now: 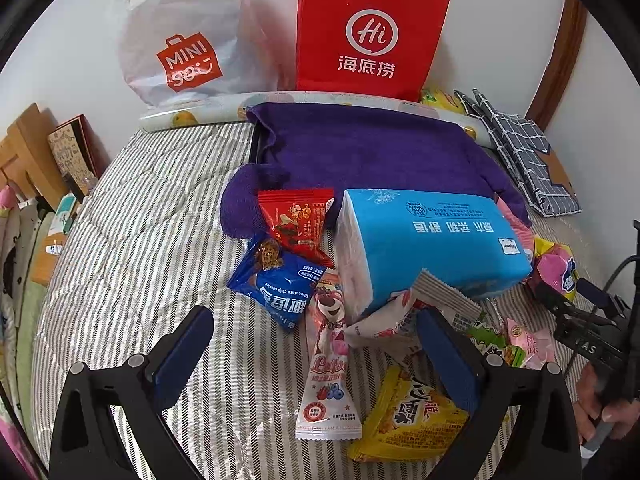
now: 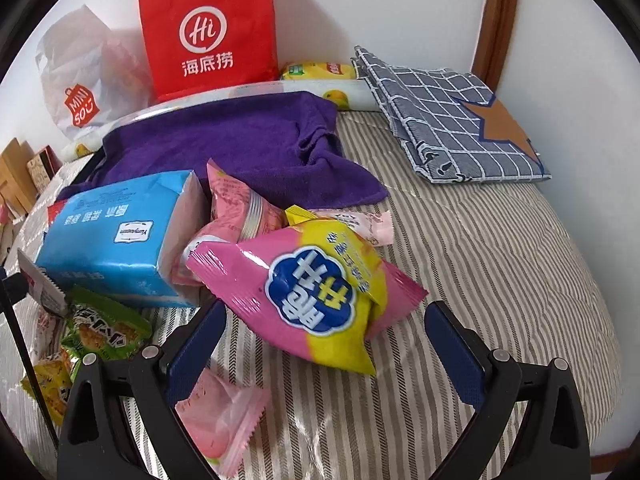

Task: Organize snacks
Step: 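Lower the right tool onto the pink-and-yellow snack bag and close it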

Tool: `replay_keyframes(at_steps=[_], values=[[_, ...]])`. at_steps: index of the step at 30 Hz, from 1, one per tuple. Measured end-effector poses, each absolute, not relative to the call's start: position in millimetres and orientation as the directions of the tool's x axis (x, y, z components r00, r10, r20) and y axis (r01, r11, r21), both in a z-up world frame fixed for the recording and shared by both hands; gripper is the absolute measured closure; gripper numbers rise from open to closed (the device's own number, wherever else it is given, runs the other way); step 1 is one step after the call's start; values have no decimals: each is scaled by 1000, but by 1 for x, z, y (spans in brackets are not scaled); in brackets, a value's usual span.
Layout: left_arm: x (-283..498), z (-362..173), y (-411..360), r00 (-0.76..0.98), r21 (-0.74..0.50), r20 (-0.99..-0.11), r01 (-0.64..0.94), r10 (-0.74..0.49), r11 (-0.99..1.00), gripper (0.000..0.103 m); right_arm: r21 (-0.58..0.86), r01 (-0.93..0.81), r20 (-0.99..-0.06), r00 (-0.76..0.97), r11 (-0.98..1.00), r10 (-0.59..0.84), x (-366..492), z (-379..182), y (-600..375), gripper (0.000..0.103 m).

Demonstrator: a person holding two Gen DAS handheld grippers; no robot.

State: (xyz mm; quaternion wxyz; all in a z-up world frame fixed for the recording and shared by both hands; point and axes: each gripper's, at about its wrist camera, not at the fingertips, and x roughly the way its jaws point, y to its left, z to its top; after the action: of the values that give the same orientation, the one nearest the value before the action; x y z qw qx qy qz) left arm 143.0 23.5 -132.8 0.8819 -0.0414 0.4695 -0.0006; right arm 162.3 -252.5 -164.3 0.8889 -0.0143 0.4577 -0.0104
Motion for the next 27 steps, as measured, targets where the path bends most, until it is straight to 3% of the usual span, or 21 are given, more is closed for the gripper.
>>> replay_keyframes(at_steps=[23,27], values=[[141,-146,27,553,-121,-827,-2,-99,993,1,-92,-9,-802,593,996,-69,175,-169,-242,4],[142,-147,27,552,-122,-827,3,-103,992,1,-86,-15,-807,588,996,-61,177,-170,-241,12]])
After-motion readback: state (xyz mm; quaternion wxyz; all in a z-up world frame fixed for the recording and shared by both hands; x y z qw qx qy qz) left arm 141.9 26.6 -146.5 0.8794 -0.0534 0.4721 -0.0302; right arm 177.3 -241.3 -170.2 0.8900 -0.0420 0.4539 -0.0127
